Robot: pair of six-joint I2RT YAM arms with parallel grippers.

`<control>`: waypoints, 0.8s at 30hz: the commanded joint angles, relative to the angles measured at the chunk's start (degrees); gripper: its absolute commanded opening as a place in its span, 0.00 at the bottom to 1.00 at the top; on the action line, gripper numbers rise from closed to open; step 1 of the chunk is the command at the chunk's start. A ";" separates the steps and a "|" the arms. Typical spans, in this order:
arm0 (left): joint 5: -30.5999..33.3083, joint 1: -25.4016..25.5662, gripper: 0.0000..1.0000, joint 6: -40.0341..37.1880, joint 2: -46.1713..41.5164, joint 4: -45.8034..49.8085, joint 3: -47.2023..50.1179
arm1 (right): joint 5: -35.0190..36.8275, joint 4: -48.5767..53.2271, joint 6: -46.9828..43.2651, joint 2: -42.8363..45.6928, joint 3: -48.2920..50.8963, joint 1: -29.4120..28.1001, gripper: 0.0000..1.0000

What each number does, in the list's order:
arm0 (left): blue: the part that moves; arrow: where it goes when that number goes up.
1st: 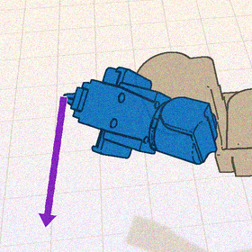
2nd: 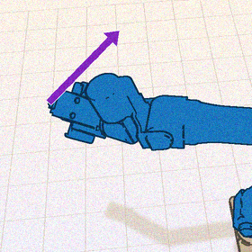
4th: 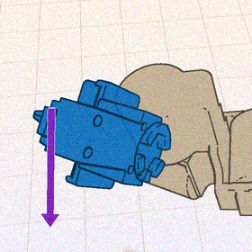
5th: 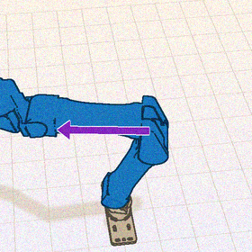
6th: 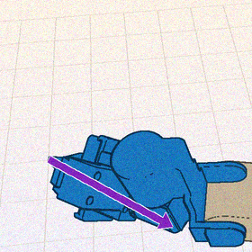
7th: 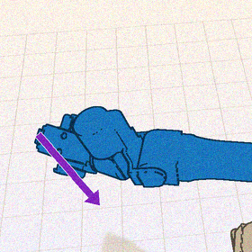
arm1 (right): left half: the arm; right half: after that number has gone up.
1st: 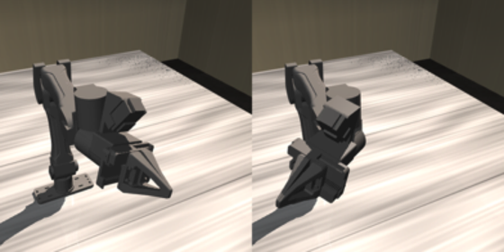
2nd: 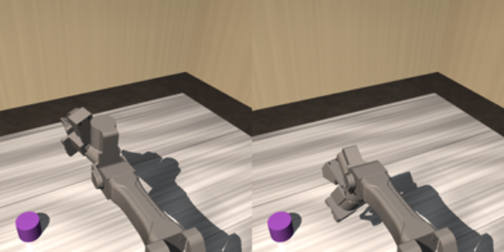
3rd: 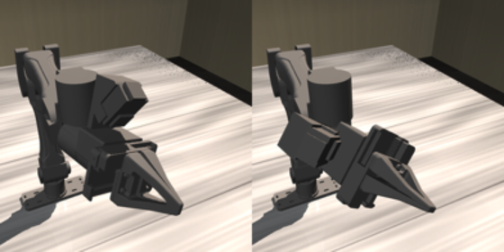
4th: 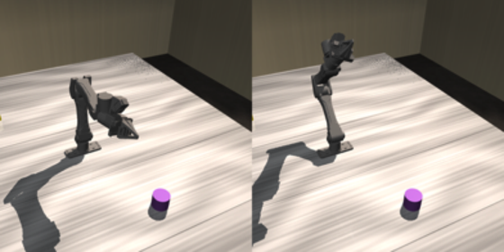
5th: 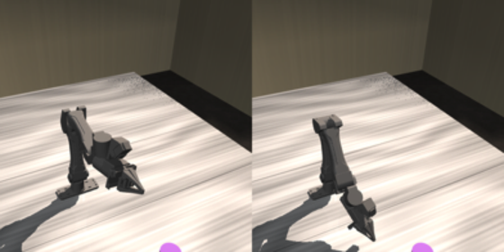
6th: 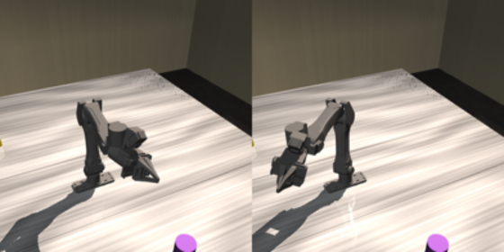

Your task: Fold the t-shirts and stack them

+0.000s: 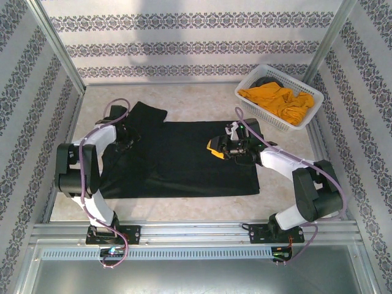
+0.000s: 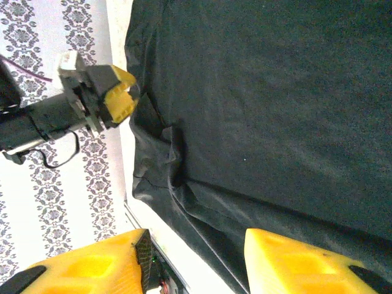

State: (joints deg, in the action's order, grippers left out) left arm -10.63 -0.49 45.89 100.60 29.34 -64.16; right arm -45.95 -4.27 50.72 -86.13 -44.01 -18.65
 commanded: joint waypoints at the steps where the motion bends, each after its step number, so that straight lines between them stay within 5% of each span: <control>1: -0.79 -0.26 0.40 -5.67 1.35 6.40 -1.74 | -0.29 -1.17 -0.47 -1.04 -1.59 -0.63 0.45; 8: 4.17 -0.08 0.39 -7.30 1.88 9.06 1.72 | 5.21 5.24 -1.87 -5.27 -7.15 -5.58 0.44; 15: 7.62 -0.12 0.38 -7.46 -0.29 7.91 4.87 | 12.41 8.10 -1.86 -20.23 -22.26 -18.39 0.39; 24: 8.37 -0.13 0.36 -6.34 -3.06 6.43 5.40 | 16.52 15.15 -4.88 -37.06 -43.62 -26.70 0.34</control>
State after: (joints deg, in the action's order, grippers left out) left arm -4.36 -0.49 39.64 99.35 34.09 -59.46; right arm -31.81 6.39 48.64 -120.27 -82.54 -44.01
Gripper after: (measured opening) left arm 0.363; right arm 0.350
